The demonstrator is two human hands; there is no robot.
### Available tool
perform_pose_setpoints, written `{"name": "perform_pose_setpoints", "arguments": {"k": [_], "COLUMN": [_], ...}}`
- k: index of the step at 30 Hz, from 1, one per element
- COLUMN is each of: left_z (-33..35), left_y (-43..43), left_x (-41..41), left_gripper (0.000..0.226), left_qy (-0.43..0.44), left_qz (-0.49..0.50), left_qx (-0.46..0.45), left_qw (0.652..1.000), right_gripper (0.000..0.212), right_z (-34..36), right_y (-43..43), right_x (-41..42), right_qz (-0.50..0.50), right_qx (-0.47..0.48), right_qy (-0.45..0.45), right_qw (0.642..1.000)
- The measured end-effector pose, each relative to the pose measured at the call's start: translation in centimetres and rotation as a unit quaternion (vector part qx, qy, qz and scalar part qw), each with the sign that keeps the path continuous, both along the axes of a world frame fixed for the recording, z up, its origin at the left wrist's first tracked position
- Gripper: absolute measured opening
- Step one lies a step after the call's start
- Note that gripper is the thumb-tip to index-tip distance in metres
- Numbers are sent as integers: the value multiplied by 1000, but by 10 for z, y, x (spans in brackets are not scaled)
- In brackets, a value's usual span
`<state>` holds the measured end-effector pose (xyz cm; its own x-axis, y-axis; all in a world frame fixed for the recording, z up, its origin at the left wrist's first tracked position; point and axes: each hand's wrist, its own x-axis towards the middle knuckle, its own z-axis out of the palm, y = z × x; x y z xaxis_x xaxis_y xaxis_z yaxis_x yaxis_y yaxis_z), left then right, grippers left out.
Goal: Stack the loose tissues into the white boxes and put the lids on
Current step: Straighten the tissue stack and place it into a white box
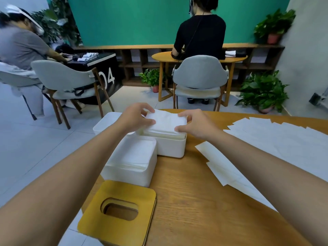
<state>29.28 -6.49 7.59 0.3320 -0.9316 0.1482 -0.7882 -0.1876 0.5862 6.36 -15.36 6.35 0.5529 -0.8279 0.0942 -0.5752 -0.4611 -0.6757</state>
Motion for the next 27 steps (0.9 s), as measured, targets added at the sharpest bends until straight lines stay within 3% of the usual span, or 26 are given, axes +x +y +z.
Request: {"name": "perform_pose_setpoints", "arguments": {"k": [8,12,23,27], "left_z": [-6,-11,-12,-3], "left_y": [-15,-15,-25,-27], "left_x": [11,22,22,4], "left_gripper": [41,36,44,46], "left_qy": [-165,-197,-232,-315], "left_qz": [-65,-121,-120,-106], "left_qx": [68,65,163,185], "left_qw": [982,971,952,925], "right_gripper": [65,67,62,63], "right_z": [-11,-8,-4,-3], "right_y": [-11,-10,-20,-17], "right_x": [16,16,29,31], "right_qz": [28,41,98,91], "right_qx": [-64,-127,-73,-70], "right_qy": [144,227,292,293], "right_qw": [987,965,948,949]}}
